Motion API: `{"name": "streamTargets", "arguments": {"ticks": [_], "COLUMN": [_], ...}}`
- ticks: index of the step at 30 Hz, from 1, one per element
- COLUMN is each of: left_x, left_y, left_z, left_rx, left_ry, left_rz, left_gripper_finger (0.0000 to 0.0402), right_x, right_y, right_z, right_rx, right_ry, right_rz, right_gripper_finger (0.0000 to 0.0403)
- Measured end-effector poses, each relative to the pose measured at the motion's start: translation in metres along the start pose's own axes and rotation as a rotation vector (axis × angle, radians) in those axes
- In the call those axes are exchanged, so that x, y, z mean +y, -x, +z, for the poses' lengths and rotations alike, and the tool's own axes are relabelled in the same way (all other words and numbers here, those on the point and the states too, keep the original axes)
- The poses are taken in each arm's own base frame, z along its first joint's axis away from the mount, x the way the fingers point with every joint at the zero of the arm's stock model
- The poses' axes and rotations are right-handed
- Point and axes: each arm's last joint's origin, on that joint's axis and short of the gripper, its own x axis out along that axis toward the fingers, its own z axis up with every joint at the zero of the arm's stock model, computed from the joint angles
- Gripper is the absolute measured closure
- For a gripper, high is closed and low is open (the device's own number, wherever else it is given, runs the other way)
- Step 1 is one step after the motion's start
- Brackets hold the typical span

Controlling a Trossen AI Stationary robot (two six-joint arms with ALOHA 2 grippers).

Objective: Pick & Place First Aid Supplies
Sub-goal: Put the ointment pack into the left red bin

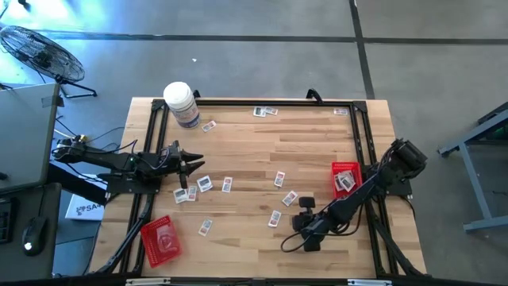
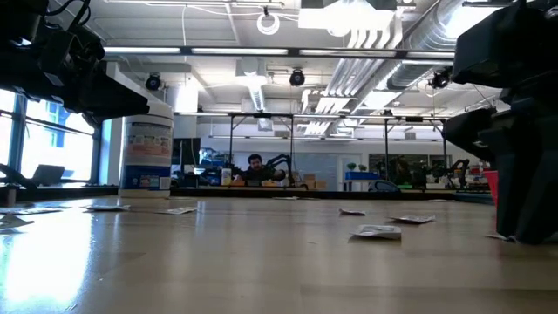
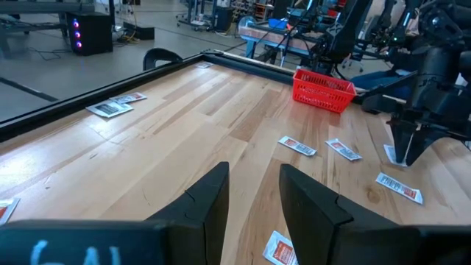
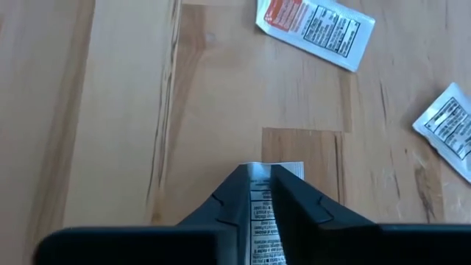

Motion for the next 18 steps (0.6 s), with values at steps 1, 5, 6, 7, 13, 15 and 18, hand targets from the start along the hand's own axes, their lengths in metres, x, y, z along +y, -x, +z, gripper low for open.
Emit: {"name": "streamTargets", "arguments": {"ticks": [1, 5, 6, 7, 13, 15, 18], "left_x": [0.000, 0.000, 0.000, 0.000, 0.000, 0.000, 0.000], "left_y": [0.000, 0.000, 0.000, 0.000, 0.000, 0.000, 0.000], "left_z": [0.000, 0.000, 0.000, 0.000, 0.000, 0.000, 0.000], "left_rx": [0.000, 0.000, 0.000, 0.000, 0.000, 0.000, 0.000], "left_ry": [0.000, 0.000, 0.000, 0.000, 0.000, 0.000, 0.000], "left_rz": [0.000, 0.000, 0.000, 0.000, 0.000, 0.000, 0.000], "left_gripper_finger": [0.0283, 0.0283, 0.0283, 0.0283, 0.0283, 0.0283, 0.0283], "right_x": [0.000, 0.000, 0.000, 0.000, 0.000, 0.001, -0.002], "right_y": [0.000, 0.000, 0.000, 0.001, 0.015, 0.023, 0.028], "right_z": [0.000, 0.001, 0.002, 0.003, 0.014, 0.022, 0.029], "right_rx": [-0.003, -0.021, -0.026, -0.036, -0.098, -0.147, -0.197], "right_ry": [0.000, -0.004, -0.005, -0.007, -0.024, -0.035, -0.028], "right_rz": [-0.005, -0.011, -0.009, -0.003, 0.029, 0.050, 0.066], "right_gripper_finger": [0.0363, 0.0389, 0.0395, 0.0398, 0.0395, 0.0398, 0.0401]}}
